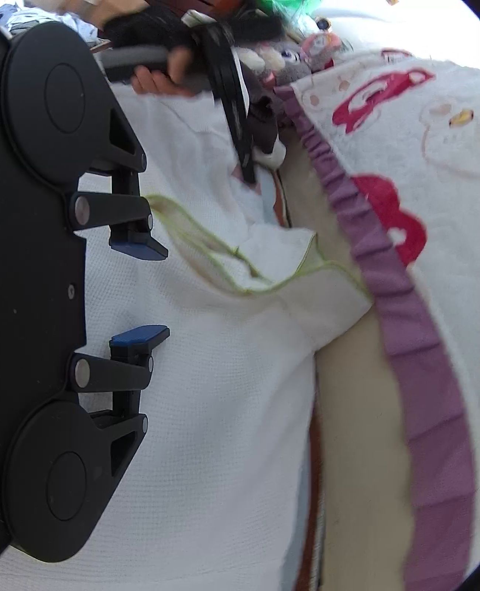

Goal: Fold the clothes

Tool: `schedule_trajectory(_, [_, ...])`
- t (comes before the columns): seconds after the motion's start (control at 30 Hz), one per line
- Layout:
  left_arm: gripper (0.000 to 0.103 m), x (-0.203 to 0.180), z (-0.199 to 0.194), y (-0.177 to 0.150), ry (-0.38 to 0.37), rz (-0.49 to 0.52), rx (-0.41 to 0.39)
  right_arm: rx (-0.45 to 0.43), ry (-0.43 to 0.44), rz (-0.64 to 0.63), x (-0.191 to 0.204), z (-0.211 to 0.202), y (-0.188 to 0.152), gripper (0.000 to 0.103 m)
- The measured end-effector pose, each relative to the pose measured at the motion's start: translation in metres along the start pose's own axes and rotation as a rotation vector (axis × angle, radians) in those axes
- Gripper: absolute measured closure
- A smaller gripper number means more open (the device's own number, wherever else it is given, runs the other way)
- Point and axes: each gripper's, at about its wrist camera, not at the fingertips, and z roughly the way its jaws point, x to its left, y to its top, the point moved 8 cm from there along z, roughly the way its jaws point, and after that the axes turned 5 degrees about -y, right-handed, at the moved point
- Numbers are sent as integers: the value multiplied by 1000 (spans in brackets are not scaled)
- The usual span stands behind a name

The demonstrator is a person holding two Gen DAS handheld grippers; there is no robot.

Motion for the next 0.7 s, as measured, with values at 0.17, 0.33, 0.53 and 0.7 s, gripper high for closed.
schedule_trajectory(0.17, [81, 35, -14, -2, 271, 56, -20, -31, 43, -55, 22, -3, 6, 58])
schedule_trajectory(0.33, [77, 92, -46, -18, 298, -140, -53, -42, -35, -208, 64, 17, 41, 40])
schedule_trajectory(0.53, [72, 110, -52, -45, 210, -248, -82, 39, -116, -441, 113, 112, 117, 38])
schedule_trajectory(0.7, [72, 113, -50, -51, 183, -299, -102, 144, -158, -476, 98, 174, 113, 38])
